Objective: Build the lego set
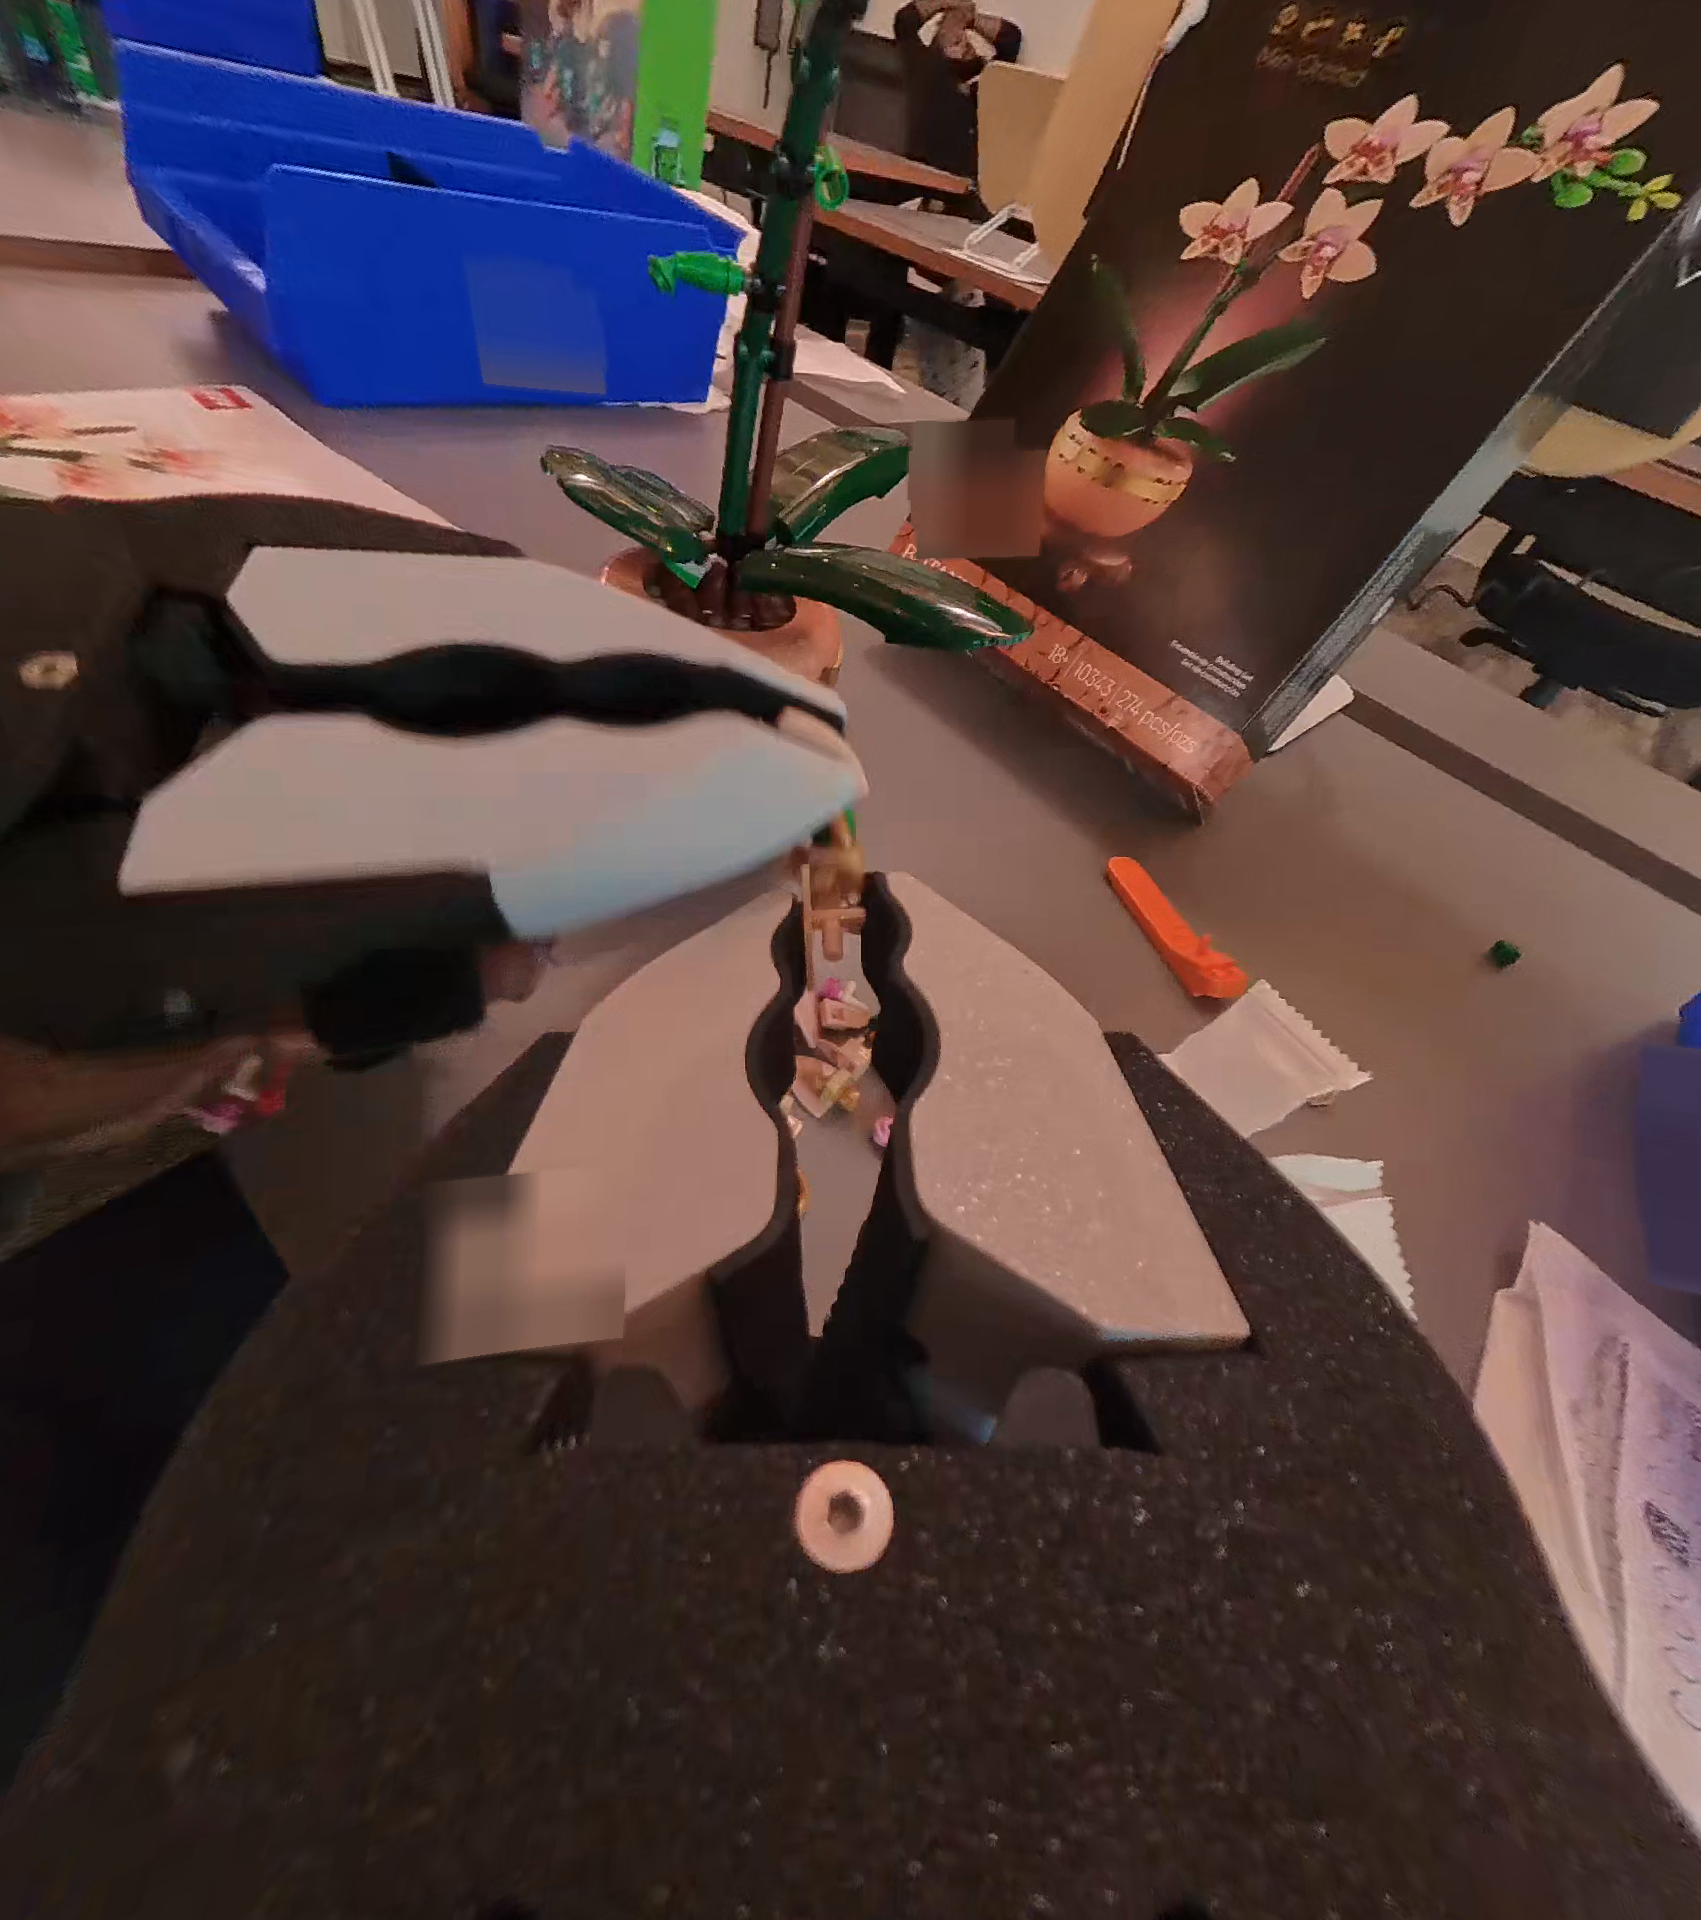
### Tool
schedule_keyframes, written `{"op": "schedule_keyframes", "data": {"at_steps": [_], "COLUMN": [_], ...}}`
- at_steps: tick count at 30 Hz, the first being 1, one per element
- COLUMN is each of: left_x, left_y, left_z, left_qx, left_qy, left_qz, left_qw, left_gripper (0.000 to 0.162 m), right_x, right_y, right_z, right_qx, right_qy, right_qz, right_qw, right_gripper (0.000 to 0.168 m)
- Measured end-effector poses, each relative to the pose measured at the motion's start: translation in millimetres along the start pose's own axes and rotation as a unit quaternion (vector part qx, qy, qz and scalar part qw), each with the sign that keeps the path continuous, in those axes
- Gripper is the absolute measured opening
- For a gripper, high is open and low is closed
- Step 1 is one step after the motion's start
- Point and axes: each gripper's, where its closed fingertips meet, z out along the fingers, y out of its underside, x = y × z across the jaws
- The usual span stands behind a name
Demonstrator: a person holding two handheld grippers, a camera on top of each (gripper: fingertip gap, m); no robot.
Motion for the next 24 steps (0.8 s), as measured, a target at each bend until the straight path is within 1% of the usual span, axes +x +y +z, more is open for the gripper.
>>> {"op": "schedule_keyframes", "data": {"at_steps": [1, 2, 3, 4, 5, 6, 8, 9, 11, 12, 13, 16, 18, 21, 24], "left_x": [-10.2, -17.2, -22.1, -25.2, -25.8, -28.0, -36.8, -33.7, -24.2, -16.2, -10.5, -4.2, -5.6, -9.2, -3.3], "left_y": [1.4, 7.2, 17.1, 25.4, 31.2, 34.5, 32.9, 30.0, 32.0, 31.3, 27.8, 13.1, -3.4, -21.6, -43.6], "left_z": [-0.8, -1.1, -0.4, -0.5, -1.0, -0.1, 6.6, 9.0, 11.3, 9.9, 8.2, 6.5, 5.2, 3.3, -10.8], "left_qx": [0.002, -0.013, -0.047, -0.077, -0.1, -0.111, -0.088, -0.072, -0.078, -0.077, -0.067, -0.044, -0.017, -0.011, -0.005], "left_qy": [0.0, 0.024, 0.058, 0.091, 0.125, 0.143, 0.137, 0.147, 0.164, 0.184, 0.196, 0.216, 0.227, 0.251, 0.293], "left_qz": [-0.052, -0.106, -0.152, -0.173, -0.169, -0.152, -0.107, -0.086, -0.052, -0.033, -0.021, -0.019, -0.023, -0.021, 0.022], "left_qw": [0.999, 0.994, 0.986, 0.978, 0.972, 0.972, 0.981, 0.983, 0.982, 0.979, 0.978, 0.975, 0.973, 0.968, 0.956], "left_gripper": [0.005, 0.005, 0.005, 0.005, 0.005, 0.005, 0.005, 0.006, 0.015, 0.02, 0.024, 0.052, 0.059, 0.059, 0.055], "right_x": [3.1, 12.0, 21.2, 25.8, 30.0, 32.5, 35.4, 36.0, 36.3, 36.8, 37.0, 36.7, 37.2, 36.6, 41.5], "right_y": [3.9, 9.9, 16.0, 22.3, 26.4, 28.0, 28.7, 27.8, 27.5, 27.8, 28.3, 29.4, 27.2, 24.0, 21.4], "right_z": [0.1, -0.5, -1.9, -2.6, -3.3, -3.5, -3.2, -3.0, -4.0, -5.2, -6.4, -8.7, -10.9, -15.8, -23.9], "right_qx": [-0.01, -0.024, -0.037, -0.051, -0.059, -0.059, -0.06, -0.059, -0.062, -0.063, -0.065, -0.067, -0.062, -0.058, -0.057], "right_qy": [0.005, 0.022, 0.035, 0.029, 0.025, 0.019, 0.01, 0.008, 0.008, 0.009, 0.008, -0.005, -0.01, -0.022, -0.014], "right_qz": [-0.015, -0.044, -0.069, -0.08, -0.08, -0.082, -0.076, -0.075, -0.08, -0.084, -0.086, -0.083, -0.081, -0.075, -0.083], "right_qw": [1.0, 0.998, 0.996, 0.995, 0.995, 0.995, 0.995, 0.995, 0.995, 0.994, 0.994, 0.994, 0.995, 0.995, 0.995], "right_gripper": [0.009, 0.01, 0.009, 0.009, 0.009, 0.009, 0.009, 0.009, 0.009, 0.01, 0.009, 0.009, 0.009, 0.009, 0.009]}}
